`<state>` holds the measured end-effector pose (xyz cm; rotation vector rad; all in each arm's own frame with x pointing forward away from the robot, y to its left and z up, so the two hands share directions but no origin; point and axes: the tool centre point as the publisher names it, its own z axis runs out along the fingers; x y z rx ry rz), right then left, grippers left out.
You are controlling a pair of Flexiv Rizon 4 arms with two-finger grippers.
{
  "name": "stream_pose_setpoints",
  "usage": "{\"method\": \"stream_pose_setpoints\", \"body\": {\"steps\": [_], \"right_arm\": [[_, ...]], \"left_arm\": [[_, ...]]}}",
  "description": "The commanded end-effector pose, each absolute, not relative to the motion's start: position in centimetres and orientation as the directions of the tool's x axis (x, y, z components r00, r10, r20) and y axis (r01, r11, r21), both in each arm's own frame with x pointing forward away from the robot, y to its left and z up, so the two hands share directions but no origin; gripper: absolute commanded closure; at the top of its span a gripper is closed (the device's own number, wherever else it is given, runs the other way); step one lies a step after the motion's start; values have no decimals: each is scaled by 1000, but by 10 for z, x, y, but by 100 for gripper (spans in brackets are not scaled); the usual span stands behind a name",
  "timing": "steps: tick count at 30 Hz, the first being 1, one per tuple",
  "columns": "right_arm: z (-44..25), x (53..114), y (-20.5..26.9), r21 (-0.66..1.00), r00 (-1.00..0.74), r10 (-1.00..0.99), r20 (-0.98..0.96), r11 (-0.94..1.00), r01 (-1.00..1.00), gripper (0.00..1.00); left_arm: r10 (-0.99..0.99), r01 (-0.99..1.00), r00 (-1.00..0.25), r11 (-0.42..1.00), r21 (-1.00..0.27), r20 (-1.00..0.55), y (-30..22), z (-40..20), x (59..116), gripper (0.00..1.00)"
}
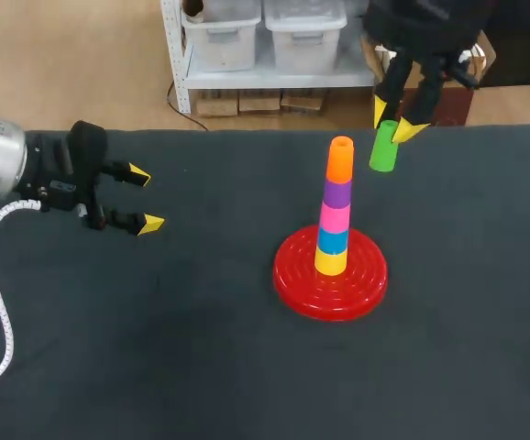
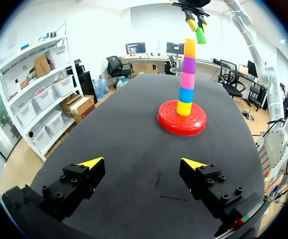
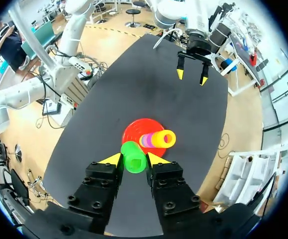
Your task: Pick up and stack the cylinders on the red base in this order: pink,purple,orange,green
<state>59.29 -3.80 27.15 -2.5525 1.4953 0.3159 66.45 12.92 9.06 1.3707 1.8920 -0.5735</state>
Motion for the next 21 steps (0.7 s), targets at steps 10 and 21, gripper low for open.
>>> {"method": "stream_pose_setpoints", "body": {"steps": [10,21], "right_arm": [[265,598,-30,-299,542,-823,-170,-481,-824,100],[277,612,-25,-245,593,-796,-117,-556,-794,100]], "left_arm": [[624,941,-178,333,53,-761,129,91,666,0],[624,941,-178,333,53,-761,129,91,666,0]]}}
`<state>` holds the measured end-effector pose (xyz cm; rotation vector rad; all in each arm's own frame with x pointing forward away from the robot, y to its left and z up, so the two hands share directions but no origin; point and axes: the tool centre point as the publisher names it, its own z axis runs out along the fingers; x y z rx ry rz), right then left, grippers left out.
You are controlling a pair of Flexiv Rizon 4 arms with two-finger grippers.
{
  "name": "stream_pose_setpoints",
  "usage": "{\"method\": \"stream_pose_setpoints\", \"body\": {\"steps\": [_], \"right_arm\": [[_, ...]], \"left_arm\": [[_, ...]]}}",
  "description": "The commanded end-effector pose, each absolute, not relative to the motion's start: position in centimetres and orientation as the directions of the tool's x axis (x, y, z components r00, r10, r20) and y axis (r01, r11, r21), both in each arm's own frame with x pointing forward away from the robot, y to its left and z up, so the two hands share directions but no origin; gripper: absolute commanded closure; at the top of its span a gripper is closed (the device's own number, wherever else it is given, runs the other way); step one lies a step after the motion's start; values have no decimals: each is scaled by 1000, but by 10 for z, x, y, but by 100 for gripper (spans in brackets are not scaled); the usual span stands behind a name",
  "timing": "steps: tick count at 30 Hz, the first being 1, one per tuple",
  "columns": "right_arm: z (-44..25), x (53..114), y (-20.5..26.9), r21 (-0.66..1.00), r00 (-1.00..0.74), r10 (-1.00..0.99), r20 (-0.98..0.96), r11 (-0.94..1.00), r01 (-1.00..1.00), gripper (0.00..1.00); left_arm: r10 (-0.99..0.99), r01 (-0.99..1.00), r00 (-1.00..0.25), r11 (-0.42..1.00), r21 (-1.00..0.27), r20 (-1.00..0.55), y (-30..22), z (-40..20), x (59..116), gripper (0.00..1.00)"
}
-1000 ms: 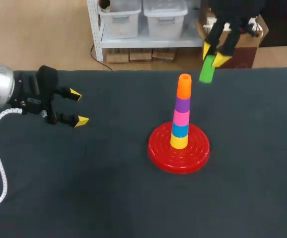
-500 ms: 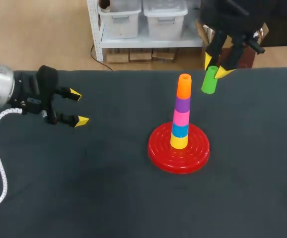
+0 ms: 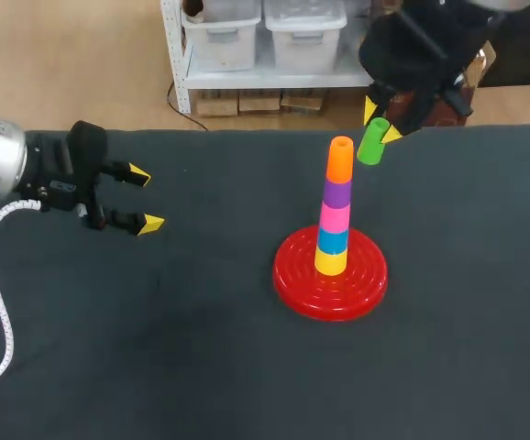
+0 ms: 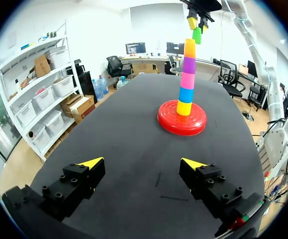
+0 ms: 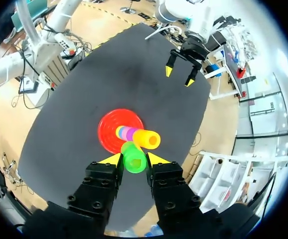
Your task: Pick up and stack the cylinders on the red base in this order: pink,purple,orange,green
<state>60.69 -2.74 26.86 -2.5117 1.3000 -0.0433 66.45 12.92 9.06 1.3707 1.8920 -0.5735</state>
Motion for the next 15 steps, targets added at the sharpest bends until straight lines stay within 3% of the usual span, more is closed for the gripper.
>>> {"method": "stream_pose_setpoints", "body": {"steps": [1,15], "right_arm": [[278,613,-25,-234,596,-795,-114,-562,-794,100],[286,620,-11,-189,642,-761,-94,-620,-762,100]], "left_arm": [[624,941,-178,333,53,-761,129,91,666,0],[624,941,-178,333,53,-761,129,91,666,0]]}}
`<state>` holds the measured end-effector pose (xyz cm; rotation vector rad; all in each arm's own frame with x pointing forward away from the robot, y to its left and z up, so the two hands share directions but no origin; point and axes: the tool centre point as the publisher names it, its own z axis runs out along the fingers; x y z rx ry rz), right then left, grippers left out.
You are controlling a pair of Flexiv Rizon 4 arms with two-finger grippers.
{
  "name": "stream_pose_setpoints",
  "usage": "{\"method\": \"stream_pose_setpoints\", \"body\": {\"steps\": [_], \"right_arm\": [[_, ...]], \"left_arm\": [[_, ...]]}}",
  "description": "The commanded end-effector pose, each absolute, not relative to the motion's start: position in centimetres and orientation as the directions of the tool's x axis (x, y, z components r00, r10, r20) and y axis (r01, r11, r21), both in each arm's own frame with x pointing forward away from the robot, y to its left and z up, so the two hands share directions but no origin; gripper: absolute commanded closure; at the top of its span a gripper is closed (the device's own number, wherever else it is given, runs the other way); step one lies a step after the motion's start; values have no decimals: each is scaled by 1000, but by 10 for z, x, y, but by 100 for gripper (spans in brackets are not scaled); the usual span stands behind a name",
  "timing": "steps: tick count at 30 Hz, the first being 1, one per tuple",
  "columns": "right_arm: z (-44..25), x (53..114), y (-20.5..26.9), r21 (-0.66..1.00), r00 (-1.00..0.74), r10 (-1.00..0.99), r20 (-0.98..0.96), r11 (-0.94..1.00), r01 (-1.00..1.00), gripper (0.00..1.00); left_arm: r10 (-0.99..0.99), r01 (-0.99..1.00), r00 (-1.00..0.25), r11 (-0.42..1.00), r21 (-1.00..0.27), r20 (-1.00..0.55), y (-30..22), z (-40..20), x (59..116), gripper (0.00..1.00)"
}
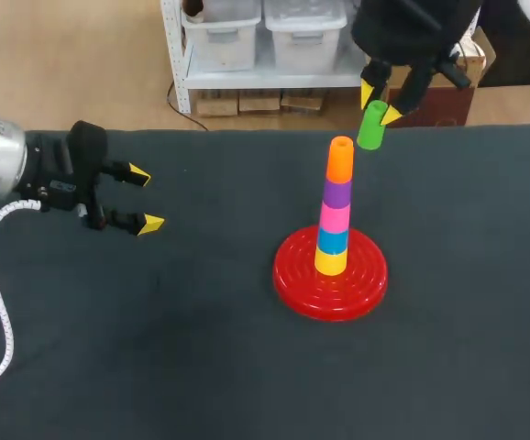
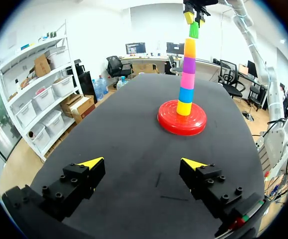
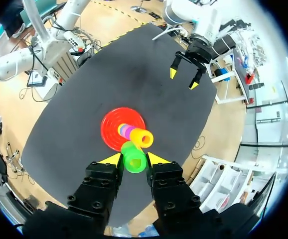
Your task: Pick up and stack the cylinders on the red base in this order: pink,purple,orange,green
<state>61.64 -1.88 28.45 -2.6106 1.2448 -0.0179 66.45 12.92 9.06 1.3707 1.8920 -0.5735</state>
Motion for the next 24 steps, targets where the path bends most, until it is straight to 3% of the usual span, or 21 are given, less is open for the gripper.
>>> {"method": "stream_pose_setpoints", "body": {"steps": [1,24], "right_arm": [[285,619,-10,-183,646,-757,-96,-624,-759,100],[276,627,11,-158,686,-725,-50,-673,-723,100]], "left_arm": [[624,941,-178,333,53,-761,129,91,666,0],[624,941,-178,333,53,-761,129,91,666,0]]}}
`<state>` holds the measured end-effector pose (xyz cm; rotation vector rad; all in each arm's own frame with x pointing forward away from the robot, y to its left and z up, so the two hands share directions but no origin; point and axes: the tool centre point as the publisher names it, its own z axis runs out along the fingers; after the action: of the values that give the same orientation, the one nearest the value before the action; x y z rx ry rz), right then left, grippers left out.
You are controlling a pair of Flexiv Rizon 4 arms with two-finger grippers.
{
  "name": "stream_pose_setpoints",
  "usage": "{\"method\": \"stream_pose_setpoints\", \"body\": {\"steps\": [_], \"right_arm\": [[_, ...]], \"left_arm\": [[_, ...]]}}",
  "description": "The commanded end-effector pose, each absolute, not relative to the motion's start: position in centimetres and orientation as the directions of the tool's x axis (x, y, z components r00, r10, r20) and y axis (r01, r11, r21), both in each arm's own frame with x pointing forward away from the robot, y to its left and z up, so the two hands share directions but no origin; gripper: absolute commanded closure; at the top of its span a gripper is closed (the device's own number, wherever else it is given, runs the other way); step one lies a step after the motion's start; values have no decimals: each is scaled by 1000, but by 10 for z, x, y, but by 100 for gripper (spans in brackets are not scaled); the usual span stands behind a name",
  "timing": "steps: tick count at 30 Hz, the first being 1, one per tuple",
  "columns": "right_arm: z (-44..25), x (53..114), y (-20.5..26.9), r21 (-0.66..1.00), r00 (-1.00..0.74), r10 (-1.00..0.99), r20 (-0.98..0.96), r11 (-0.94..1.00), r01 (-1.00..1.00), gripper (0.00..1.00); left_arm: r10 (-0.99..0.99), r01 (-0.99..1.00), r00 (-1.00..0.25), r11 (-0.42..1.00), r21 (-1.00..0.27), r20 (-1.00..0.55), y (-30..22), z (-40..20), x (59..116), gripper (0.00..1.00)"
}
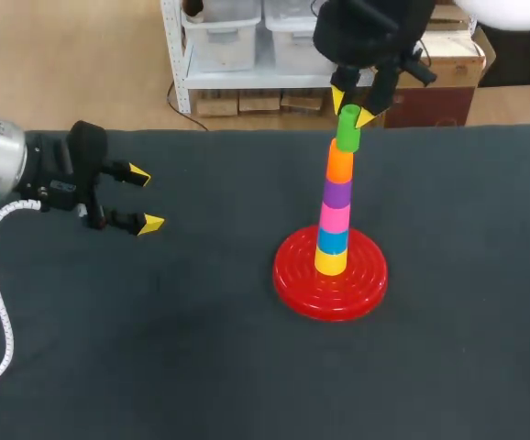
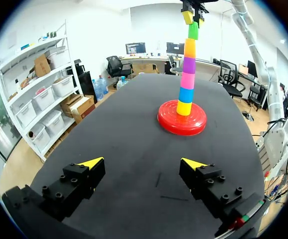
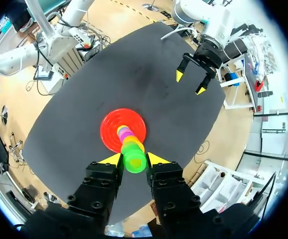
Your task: Pick up and stack the cylinders on the red base in this order: pink,purple,orange,green
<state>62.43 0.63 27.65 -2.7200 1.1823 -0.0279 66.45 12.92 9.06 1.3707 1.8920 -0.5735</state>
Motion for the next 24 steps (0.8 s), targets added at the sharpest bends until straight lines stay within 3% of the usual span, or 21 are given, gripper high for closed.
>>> {"method": "stream_pose_setpoints", "body": {"steps": [1,24], "right_arm": [[276,628,11,-157,687,-725,-49,-674,-722,100],[268,642,7,-58,636,-760,-134,-635,-770,100]], "left_arm": [[624,941,-178,333,53,-761,129,91,666,0],[624,941,-178,333,53,-761,129,91,666,0]]}}
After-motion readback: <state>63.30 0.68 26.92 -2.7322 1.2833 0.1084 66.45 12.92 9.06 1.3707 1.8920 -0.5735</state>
